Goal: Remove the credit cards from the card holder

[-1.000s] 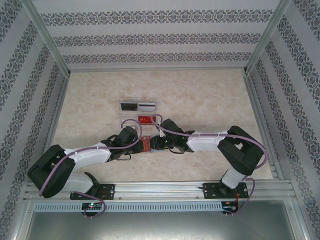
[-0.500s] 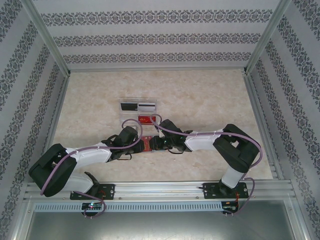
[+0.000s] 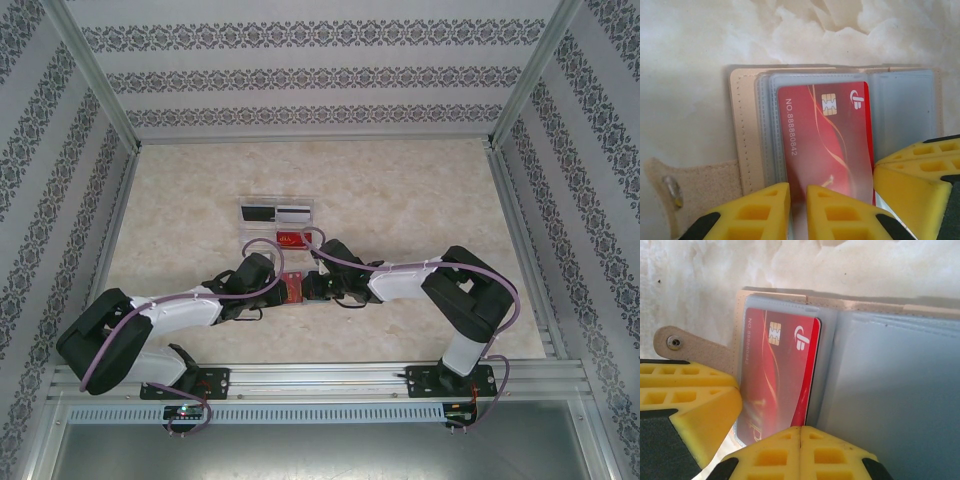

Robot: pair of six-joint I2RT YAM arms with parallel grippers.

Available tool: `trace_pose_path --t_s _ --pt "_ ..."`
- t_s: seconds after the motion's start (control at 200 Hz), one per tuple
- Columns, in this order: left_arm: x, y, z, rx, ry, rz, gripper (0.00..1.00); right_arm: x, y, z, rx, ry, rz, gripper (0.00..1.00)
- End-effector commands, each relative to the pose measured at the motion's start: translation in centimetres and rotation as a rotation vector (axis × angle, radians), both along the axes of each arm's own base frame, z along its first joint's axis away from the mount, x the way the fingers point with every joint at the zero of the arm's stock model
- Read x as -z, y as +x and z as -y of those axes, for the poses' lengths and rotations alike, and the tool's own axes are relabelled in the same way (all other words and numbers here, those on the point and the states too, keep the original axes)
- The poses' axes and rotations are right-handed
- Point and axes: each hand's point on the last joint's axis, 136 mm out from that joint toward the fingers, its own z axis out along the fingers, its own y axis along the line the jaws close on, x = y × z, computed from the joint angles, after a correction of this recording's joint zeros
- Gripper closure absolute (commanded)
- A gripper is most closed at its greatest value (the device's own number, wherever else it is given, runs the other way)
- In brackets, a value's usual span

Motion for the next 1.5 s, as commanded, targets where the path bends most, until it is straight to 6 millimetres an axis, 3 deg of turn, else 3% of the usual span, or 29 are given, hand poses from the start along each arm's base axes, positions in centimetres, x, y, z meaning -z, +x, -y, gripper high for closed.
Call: trace_pose_path --t_s 0.0,0.28,0.47,0.52,0.565,0.969,1.134,1.219,1.494 --pt "0.4 -0.3 -0.8 -0.03 0.013 -0.02 0.86 -0.4 0.0 -0.2 -0.005 0.041 0.006 1.0" --pt "0.7 -0.4 -1.2 -0.044 0.038 -0.03 0.87 -0.5 0.0 1.6 0.034 0.045 0.004 1.0" --pt "0.7 -0.4 -1.1 -0.038 0.036 -0.031 0.87 -1.0 0.1 1.5 0.031 0.062 0.018 1.0" --pt "0.7 -0.4 -1.1 -0.036 0.034 -0.032 0.87 -1.1 0.2 1.2 0.024 0.075 0.019 0.86" --pt "0.7 -0.3 -1.0 -0.035 0.031 -0.032 0.87 -1.2 0.3 0.8 0.018 0.092 0.018 0.83" --pt "0.5 -0.3 -0.7 -0.023 0.026 -0.034 0.87 -0.1 0.8 -0.3 0.021 0.095 -0.025 0.79" --pt "0.5 -0.3 -0.6 -0.02 0.022 -0.034 0.88 -0.3 0.7 -0.7 0.014 0.115 -0.031 0.84" --pt "0.5 -0.3 -0.5 -0.018 0.023 -0.035 0.88 -0.3 0.7 -0.6 0.015 0.114 -0.031 1.0" --pt "0.6 -0.4 -0.9 -0.028 0.033 -0.033 0.88 -0.4 0.7 1.4 0.056 0.104 -0.021 1.0"
